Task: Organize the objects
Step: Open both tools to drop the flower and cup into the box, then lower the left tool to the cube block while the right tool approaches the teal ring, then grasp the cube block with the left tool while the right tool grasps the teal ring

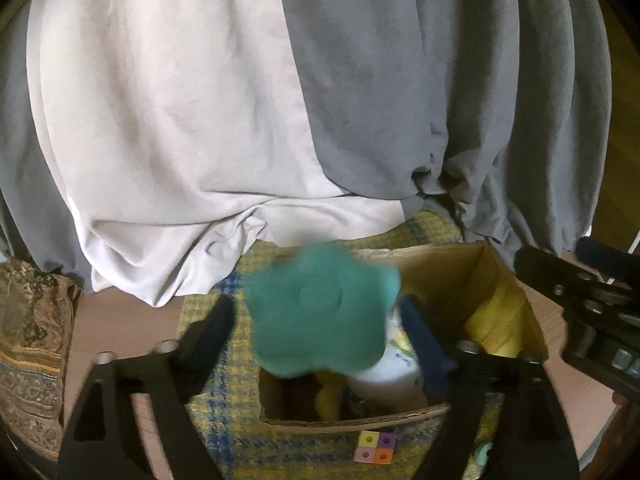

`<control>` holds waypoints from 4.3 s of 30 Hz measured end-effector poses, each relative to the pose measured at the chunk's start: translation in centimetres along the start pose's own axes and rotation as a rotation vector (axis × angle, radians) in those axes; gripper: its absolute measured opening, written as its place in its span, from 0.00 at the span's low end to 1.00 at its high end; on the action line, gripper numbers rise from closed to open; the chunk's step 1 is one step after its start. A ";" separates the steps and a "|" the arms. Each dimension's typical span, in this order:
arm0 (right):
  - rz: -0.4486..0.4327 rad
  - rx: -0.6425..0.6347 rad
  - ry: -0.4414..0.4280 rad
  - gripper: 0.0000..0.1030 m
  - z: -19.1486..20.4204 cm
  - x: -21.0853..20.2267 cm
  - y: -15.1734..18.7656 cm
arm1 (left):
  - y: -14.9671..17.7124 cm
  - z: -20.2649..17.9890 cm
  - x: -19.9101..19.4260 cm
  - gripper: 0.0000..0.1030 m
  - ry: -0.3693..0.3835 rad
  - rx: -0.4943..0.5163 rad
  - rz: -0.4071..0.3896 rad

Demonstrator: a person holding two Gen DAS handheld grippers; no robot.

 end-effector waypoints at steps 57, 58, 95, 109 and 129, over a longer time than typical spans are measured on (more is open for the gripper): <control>-0.012 0.112 0.089 0.93 -3.7 -5.5 12.9 | 12.1 -1.5 -3.3 0.97 -0.033 0.007 -0.002; -0.006 0.109 0.097 0.93 -3.7 -5.3 13.3 | 12.5 -1.6 -3.2 0.97 -0.037 0.008 0.001; 0.266 0.102 0.142 0.49 -5.3 5.3 23.2 | 21.1 -4.2 2.7 0.97 -0.027 0.066 0.117; 0.230 0.089 0.161 0.35 -5.7 4.2 23.2 | 20.0 -5.8 2.8 0.97 0.003 0.084 0.095; 0.204 0.104 0.155 0.35 -6.3 3.3 22.4 | 19.2 -8.7 5.5 0.48 0.065 0.113 0.152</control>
Point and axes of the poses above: each gripper's, at about its wrist camera, not at the fingertips, and x roughly the way its jaws point, z to its left, y to its underside, the point moved 8 cm from there along x, roughly the way its jaws point, and after that the axes turned 11 degrees about -y, right-handed, at the moved point
